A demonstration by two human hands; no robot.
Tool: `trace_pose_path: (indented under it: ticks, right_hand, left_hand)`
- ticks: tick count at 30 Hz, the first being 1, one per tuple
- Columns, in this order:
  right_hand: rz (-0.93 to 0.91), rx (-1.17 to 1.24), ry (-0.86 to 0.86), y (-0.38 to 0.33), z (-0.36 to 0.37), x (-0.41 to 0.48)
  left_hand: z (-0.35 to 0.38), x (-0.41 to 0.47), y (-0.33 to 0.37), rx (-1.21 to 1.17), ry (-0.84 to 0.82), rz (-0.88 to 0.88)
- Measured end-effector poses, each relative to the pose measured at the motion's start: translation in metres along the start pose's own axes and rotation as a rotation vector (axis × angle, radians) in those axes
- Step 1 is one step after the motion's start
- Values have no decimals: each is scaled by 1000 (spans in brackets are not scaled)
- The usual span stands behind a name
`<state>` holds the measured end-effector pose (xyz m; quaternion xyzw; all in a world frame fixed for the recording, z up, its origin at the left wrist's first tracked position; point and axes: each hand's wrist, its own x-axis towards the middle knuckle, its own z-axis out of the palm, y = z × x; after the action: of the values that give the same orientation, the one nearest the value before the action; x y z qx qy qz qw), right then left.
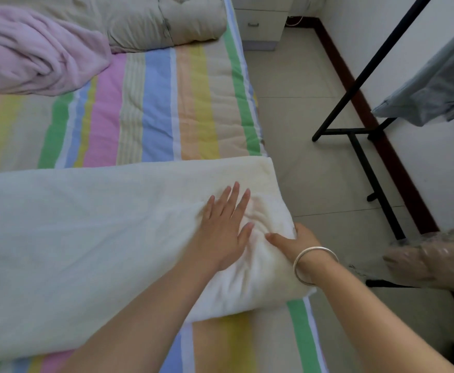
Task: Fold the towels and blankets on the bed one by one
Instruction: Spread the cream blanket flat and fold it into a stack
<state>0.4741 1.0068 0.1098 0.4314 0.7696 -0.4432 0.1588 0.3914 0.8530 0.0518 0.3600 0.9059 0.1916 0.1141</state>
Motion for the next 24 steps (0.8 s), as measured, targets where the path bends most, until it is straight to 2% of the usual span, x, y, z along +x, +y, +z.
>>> trace_pose_path:
  ticks: [2, 5, 7, 9, 13, 16, 20, 22, 24]
  right_hand:
    - [-66, 5, 58, -29, 6, -19]
    - [-178, 44, 40, -78, 26, -51]
    - [-266, 93, -7, -110, 54, -75]
    - [-347, 77, -69, -136, 91, -96]
    - [-412, -145, -221, -170, 172, -129]
    - [-340, -288, -301, -184, 227, -151]
    - [-231, -280, -429, -182, 275, -163]
    - [-240, -291, -404, -178, 282, -162]
    - [-201, -201, -360, -174, 279, -159]
  left_hand:
    - [-18, -24, -10, -254, 194, -97]
    - [-43, -67, -42, -577, 404, -404]
    - [-61, -95, -75, -647, 383, -615]
    - [-77, -118, -110, -746, 291, -771]
    - [-113, -156, -163, -1299, 244, -1051]
    - [-143, -186, -191, -1473, 213, -1113]
    - [-164, -219, -222, -1452, 161, -1126]
    - [-168, -231, -228, -1449, 92, -1120]
    - [-163, -235, -229, -1393, 31, -1083]
